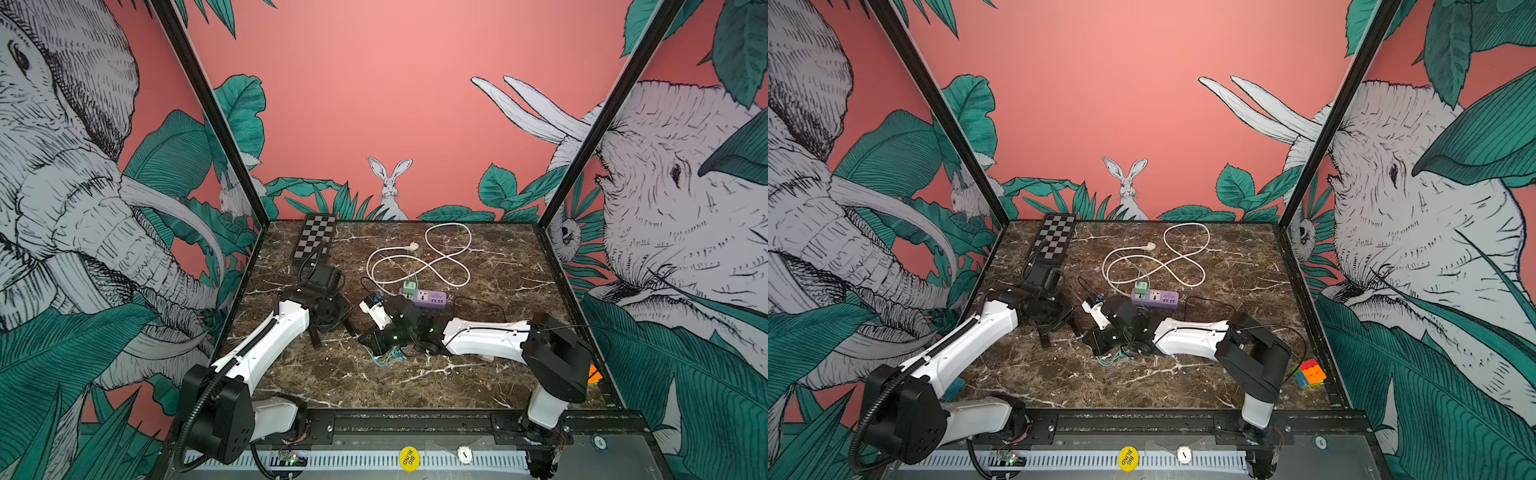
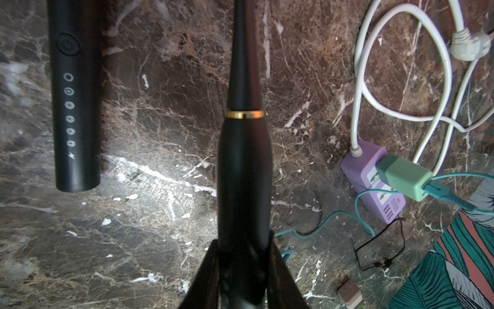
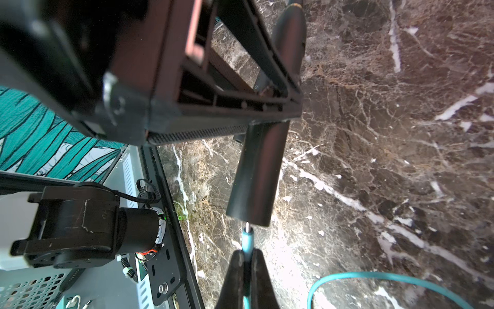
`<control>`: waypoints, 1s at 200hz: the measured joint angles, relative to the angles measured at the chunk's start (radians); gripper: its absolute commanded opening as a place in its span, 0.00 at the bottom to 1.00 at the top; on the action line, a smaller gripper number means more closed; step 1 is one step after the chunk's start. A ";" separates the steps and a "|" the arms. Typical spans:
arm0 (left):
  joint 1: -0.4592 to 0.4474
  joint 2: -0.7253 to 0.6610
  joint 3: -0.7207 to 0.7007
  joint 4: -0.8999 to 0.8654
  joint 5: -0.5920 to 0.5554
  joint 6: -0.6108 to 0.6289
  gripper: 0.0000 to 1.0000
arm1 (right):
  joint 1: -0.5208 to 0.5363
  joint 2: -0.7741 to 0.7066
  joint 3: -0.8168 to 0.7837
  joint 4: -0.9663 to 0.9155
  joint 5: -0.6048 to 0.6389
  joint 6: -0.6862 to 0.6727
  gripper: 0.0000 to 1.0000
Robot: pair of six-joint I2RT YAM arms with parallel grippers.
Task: Charge the electric toothbrush
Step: Insert the charging cable into the electric toothbrush.
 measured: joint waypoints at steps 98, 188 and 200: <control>0.000 -0.017 -0.013 0.031 0.004 -0.015 0.00 | 0.011 0.002 0.072 -0.130 0.072 0.024 0.00; -0.013 -0.017 -0.014 0.065 0.002 -0.023 0.00 | 0.013 0.002 0.128 -0.231 0.129 0.033 0.00; -0.017 -0.017 -0.014 0.068 0.000 -0.023 0.00 | 0.016 0.002 0.131 -0.239 0.141 0.030 0.00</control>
